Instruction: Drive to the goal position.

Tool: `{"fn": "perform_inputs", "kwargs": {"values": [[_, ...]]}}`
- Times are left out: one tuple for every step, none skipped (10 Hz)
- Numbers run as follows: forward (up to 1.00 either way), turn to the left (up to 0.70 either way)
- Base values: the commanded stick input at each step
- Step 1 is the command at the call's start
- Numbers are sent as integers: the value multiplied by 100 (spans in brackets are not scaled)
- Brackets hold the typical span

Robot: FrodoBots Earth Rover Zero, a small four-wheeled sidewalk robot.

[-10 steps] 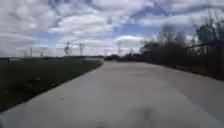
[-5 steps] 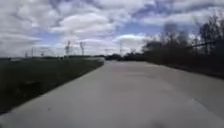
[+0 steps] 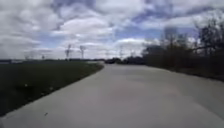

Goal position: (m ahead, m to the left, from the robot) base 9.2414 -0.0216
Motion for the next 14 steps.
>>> {"fn": "perform_inputs", "kwargs": {"values": [[91,0],[91,0],[91,0],[91,0],[91,0],[91,0],[91,0],[91,0],[91,0],[91,0],[91,0],[91,0],[91,0],[91,0]]}}
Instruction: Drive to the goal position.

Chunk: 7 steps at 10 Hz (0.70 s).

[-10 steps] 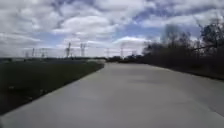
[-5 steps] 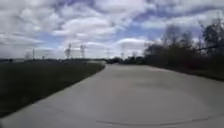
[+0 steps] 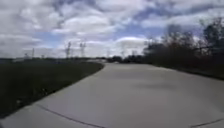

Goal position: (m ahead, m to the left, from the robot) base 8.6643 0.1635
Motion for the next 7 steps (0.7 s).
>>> {"fn": "perform_inputs", "kwargs": {"values": [[91,0],[91,0],[91,0],[91,0],[91,0],[91,0],[91,0]]}}
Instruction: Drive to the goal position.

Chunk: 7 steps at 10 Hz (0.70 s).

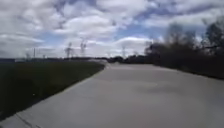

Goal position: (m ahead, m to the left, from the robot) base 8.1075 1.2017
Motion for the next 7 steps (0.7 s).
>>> {"fn": "perform_inputs", "kwargs": {"values": [[91,0],[91,0],[91,0],[91,0],[91,0],[91,0],[91,0]]}}
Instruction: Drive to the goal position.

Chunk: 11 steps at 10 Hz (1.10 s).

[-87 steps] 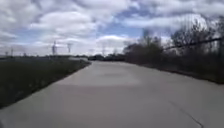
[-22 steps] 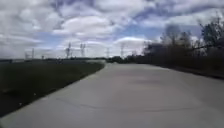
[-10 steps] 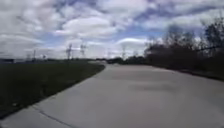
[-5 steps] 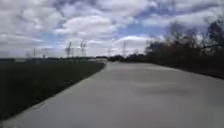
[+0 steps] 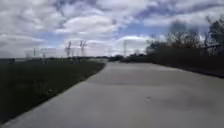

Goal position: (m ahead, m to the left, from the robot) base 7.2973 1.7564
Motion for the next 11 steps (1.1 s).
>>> {"fn": "perform_inputs", "kwargs": {"values": [[91,0],[91,0],[91,0],[91,0],[91,0],[91,0],[91,0],[91,0],[91,-1],[91,-8],[91,-14]]}}
